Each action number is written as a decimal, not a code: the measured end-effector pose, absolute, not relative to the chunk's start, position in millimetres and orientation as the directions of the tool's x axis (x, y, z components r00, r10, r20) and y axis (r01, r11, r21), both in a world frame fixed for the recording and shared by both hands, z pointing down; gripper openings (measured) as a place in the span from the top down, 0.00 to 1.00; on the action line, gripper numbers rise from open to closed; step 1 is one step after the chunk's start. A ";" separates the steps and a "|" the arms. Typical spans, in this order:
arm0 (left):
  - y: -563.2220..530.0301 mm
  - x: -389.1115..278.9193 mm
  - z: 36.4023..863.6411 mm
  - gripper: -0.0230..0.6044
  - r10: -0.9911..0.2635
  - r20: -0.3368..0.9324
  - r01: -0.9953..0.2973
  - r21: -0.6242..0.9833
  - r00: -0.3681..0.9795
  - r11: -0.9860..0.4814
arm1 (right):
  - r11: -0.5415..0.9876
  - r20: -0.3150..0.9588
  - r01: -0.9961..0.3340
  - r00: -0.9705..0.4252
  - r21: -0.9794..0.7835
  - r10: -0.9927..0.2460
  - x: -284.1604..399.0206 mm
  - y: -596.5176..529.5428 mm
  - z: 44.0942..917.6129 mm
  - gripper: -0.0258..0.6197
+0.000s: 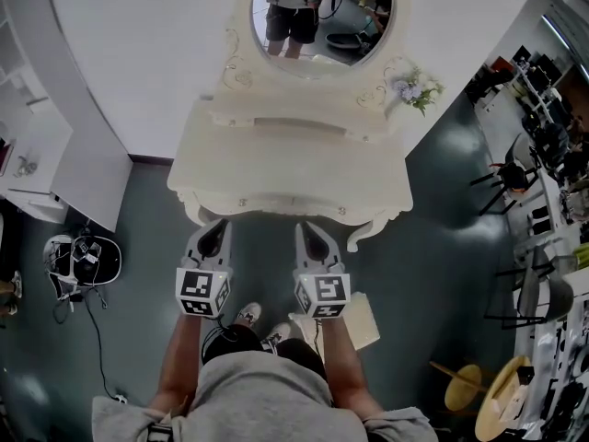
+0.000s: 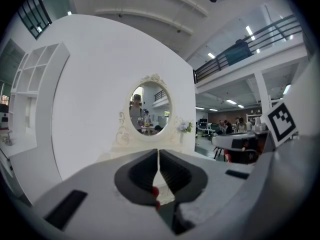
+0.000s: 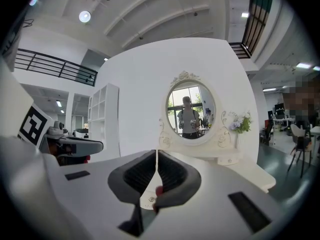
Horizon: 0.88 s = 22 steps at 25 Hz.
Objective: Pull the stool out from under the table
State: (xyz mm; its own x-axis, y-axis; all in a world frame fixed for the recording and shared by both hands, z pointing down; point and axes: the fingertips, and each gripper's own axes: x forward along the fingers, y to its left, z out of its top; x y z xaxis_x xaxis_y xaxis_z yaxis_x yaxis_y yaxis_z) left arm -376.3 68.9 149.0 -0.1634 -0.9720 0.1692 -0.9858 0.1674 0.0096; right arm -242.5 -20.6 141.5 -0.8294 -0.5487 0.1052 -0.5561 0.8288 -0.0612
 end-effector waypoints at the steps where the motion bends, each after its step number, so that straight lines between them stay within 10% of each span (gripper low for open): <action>1: 68.6 -376.7 148.2 0.94 -0.972 0.168 -0.986 0.007 -0.164 0.167 | 0.827 0.102 -0.558 -0.828 -0.064 -0.551 -242.3 -21.2 140.7 0.92; 22: 71.2 -376.0 143.0 0.94 -0.976 0.156 -0.989 -0.007 -0.150 0.151 | 0.814 0.089 -0.577 -0.816 -0.069 -0.571 -235.9 -21.5 137.3 0.92</action>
